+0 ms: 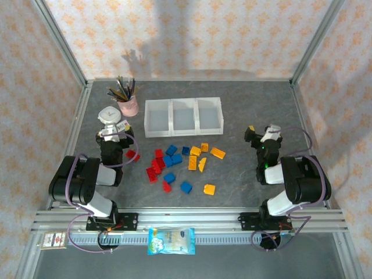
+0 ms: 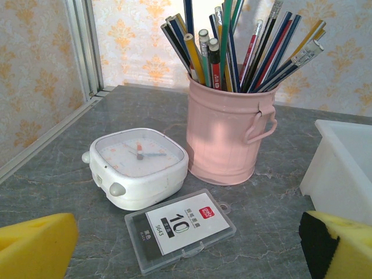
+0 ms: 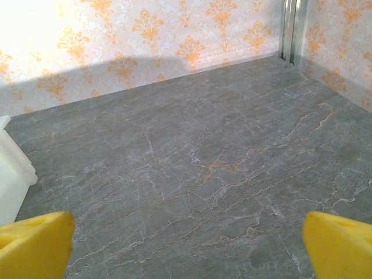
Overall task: Sort the legos into containers by color
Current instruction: Pick up the lego from the center of the table.
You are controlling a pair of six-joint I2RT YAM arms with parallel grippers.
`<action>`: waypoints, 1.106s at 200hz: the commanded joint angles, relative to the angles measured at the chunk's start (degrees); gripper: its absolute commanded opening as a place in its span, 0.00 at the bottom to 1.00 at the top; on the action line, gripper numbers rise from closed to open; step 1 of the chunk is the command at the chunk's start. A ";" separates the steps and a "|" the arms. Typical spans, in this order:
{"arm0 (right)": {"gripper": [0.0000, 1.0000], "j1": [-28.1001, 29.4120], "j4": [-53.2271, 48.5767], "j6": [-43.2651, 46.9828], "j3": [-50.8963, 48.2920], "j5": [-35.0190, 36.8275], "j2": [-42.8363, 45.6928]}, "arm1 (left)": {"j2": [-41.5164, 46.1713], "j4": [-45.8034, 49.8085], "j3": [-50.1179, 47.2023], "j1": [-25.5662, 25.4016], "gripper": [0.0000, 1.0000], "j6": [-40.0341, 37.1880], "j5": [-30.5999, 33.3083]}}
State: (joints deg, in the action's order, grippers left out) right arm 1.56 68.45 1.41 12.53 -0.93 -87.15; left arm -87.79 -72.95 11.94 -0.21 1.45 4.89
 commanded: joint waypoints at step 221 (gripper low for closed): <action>1.00 0.11 -46.84 -28.27 17.50 -3.45 18.82 | 35.22 31.36 -0.25 0.56 0.99 28.37 6.79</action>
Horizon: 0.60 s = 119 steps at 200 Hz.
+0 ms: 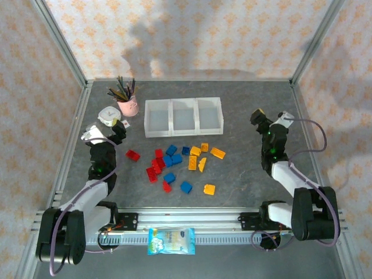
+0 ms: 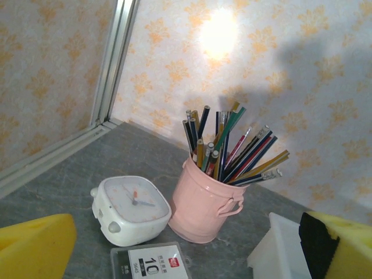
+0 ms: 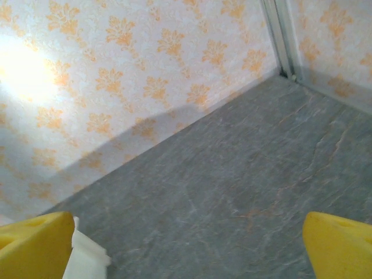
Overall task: Sort the legos into containers by color
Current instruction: Pick up the lego from the center of the table.
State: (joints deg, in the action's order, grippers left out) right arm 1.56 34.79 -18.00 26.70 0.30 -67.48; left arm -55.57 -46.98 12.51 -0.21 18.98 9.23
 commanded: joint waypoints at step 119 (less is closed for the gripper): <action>1.00 13.32 -31.65 -4.16 12.23 -11.31 -2.03 | 10.09 42.81 11.52 -3.30 0.99 18.34 -15.99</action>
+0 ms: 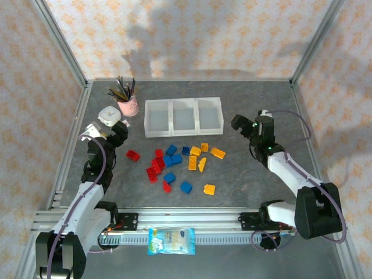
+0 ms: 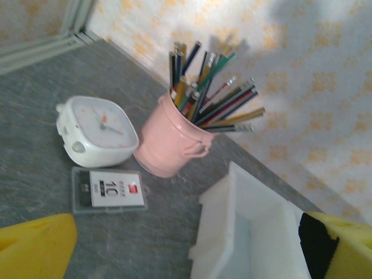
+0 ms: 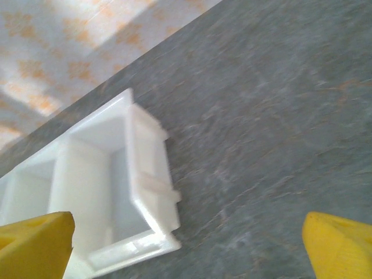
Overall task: Sort the legos into containers by color
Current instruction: Pick up the lego from the center of the table.
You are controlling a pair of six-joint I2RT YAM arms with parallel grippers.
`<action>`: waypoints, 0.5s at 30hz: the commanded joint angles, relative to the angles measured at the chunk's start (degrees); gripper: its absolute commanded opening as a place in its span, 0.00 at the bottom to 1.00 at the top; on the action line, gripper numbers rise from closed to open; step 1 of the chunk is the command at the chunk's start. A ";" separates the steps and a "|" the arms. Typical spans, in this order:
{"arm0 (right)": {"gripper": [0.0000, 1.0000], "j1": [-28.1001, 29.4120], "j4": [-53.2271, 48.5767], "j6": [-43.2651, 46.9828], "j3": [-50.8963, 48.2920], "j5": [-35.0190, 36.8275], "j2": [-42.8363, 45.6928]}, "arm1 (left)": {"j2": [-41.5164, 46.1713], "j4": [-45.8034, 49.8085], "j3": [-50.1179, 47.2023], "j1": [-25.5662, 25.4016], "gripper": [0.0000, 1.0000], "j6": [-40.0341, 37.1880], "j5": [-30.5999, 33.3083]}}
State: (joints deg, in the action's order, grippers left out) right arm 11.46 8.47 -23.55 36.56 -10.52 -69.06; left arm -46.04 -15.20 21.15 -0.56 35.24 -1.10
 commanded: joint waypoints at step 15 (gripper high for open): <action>1.00 23.61 -9.09 1.39 6.05 2.46 -4.81 | -13.87 30.33 14.28 -24.13 0.99 -0.03 -1.24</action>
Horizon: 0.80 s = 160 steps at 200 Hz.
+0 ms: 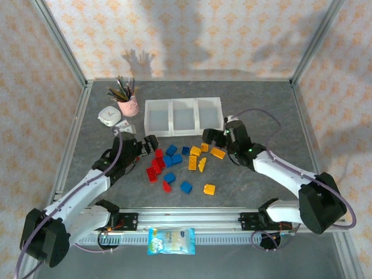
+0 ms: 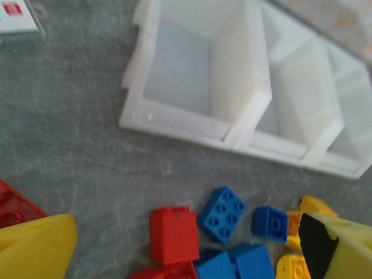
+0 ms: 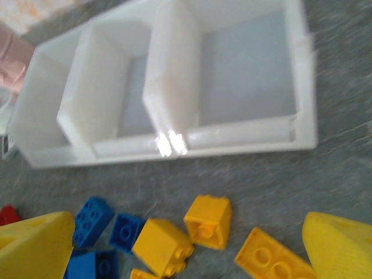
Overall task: Sort the legos into containers by color
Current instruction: Pick up the lego from the center of the table.
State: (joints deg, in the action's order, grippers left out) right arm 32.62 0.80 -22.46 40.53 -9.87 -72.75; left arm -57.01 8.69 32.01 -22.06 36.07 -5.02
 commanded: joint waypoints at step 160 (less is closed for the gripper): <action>1.00 12.64 2.39 -1.87 3.68 2.75 -7.14 | -33.34 7.06 15.62 -8.17 0.73 -7.61 8.48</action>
State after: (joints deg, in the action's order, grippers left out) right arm 44.73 2.31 -24.03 42.52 -8.95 -79.79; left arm -88.53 15.68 46.48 -30.02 28.93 1.39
